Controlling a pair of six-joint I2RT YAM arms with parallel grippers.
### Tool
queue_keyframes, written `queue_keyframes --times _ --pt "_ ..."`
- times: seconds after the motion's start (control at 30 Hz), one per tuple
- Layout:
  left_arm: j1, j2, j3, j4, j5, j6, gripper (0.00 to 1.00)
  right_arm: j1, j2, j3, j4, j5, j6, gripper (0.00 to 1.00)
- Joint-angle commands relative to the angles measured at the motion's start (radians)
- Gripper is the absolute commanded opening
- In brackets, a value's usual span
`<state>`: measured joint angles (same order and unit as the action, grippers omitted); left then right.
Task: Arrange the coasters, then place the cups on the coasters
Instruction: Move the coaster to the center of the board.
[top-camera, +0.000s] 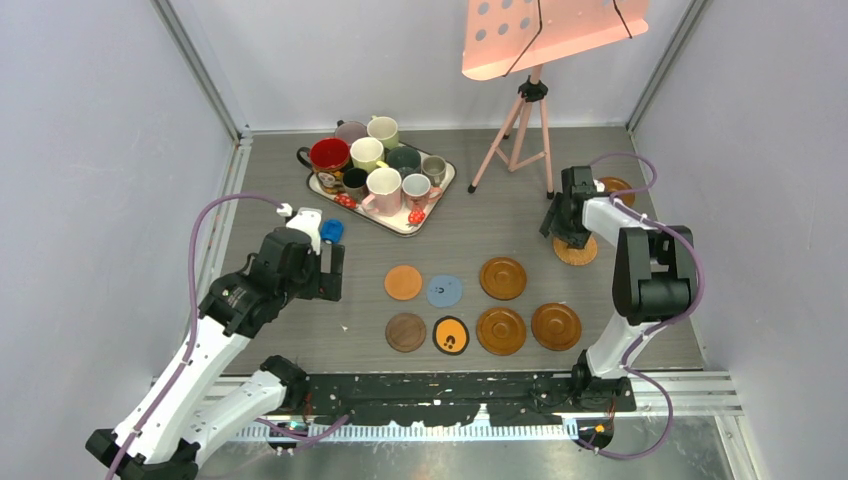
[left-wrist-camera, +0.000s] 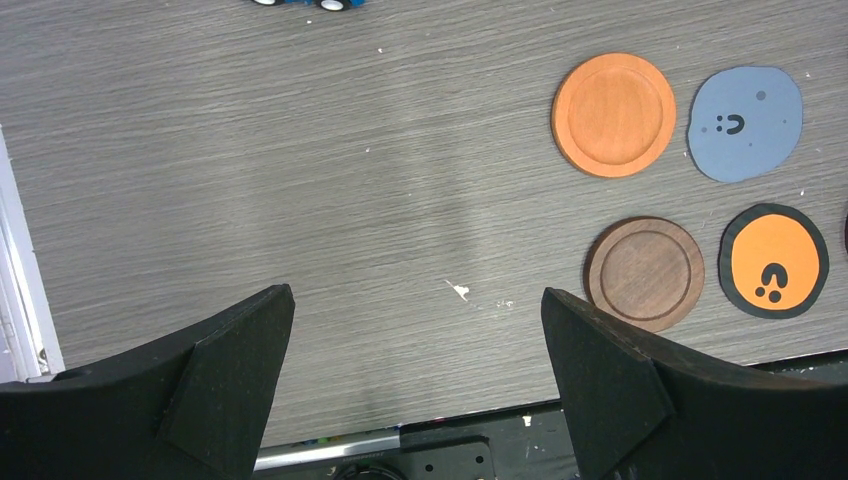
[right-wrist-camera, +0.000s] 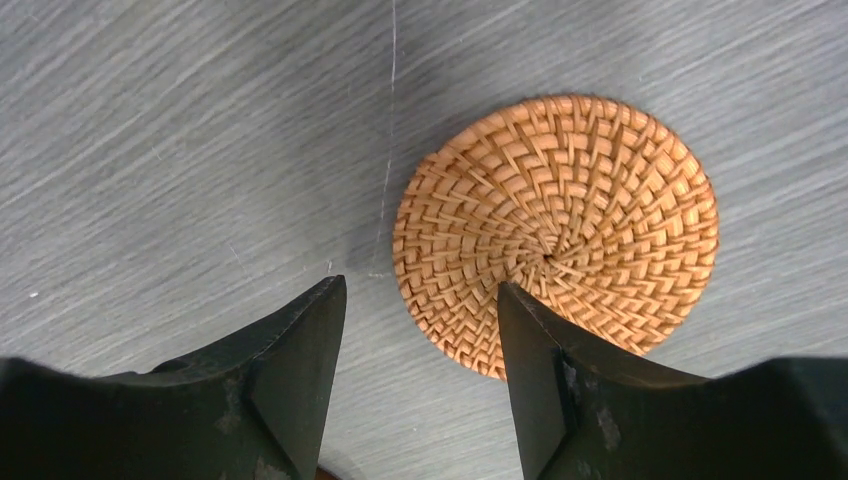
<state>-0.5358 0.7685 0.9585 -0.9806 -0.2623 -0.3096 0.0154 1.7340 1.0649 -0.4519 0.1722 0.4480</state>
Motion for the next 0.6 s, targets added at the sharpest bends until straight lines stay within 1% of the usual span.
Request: queue_keyframes --times 0.0,0.2,0.33,0.47,0.57 --pt "-0.003 -0.012 -0.004 0.016 -0.012 0.0 0.98 -0.001 0.039 0.022 0.075 -0.001 0.024 0.64" --pt "-0.006 -0.021 -0.006 0.017 -0.026 0.0 0.98 -0.002 0.083 0.028 0.088 -0.066 0.015 0.61" --pt "-0.006 -0.027 -0.006 0.018 -0.035 0.0 0.98 0.003 0.072 0.039 0.071 -0.07 0.009 0.61" --pt "-0.006 -0.026 -0.009 0.021 -0.034 0.0 0.98 0.039 0.051 0.035 0.094 -0.137 0.035 0.59" --pt "-0.006 -0.02 -0.007 0.02 -0.032 0.0 0.98 0.074 0.075 0.053 0.089 -0.175 0.068 0.59"
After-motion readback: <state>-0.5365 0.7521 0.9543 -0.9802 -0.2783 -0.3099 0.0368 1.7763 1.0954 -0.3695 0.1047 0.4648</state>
